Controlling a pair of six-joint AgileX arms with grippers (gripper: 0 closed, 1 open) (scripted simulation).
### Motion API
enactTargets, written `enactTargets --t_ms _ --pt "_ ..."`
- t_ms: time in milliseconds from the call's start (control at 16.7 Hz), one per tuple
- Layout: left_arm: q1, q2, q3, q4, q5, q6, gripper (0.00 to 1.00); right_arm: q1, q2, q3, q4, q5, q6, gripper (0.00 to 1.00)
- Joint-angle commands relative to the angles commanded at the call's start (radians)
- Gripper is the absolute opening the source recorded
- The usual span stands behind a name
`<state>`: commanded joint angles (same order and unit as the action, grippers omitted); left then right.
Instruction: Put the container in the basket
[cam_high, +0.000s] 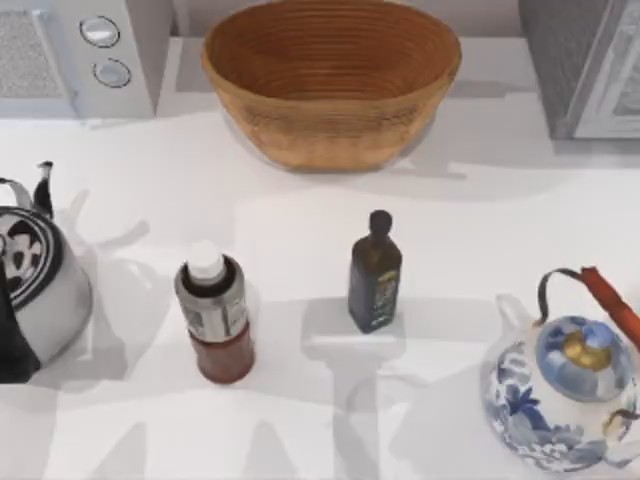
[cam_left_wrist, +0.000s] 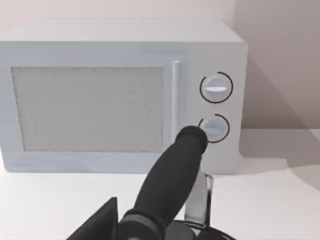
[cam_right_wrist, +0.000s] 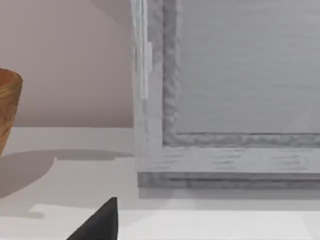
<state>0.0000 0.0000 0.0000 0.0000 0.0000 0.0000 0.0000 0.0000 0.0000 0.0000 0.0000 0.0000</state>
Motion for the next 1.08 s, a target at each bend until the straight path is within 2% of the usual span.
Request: enactTargets --t_ms 180,300,540,780,1080 --pt "-0.003 0.013 0.010 0.011 0.011 0.002 1.00 0.000 0.000 0.000 0.000 0.000 0.000 1.00" --pt "-0.014 0.068 0.043 0.061 0.051 0.009 1.00 0.000 0.000 0.000 0.000 0.000 0.000 1.00" --pt "-0.062 0.300 0.120 0.271 0.197 0.045 1.00 0.000 0.000 0.000 0.000 0.000 0.000 1.00" --pt "-0.127 0.660 0.139 0.509 0.357 0.101 1.00 0.000 0.000 0.000 0.000 0.000 0.000 1.00" --pt "-0.201 0.967 0.072 0.630 0.511 0.179 1.00 0.000 0.000 0.000 0.000 0.000 0.000 1.00"
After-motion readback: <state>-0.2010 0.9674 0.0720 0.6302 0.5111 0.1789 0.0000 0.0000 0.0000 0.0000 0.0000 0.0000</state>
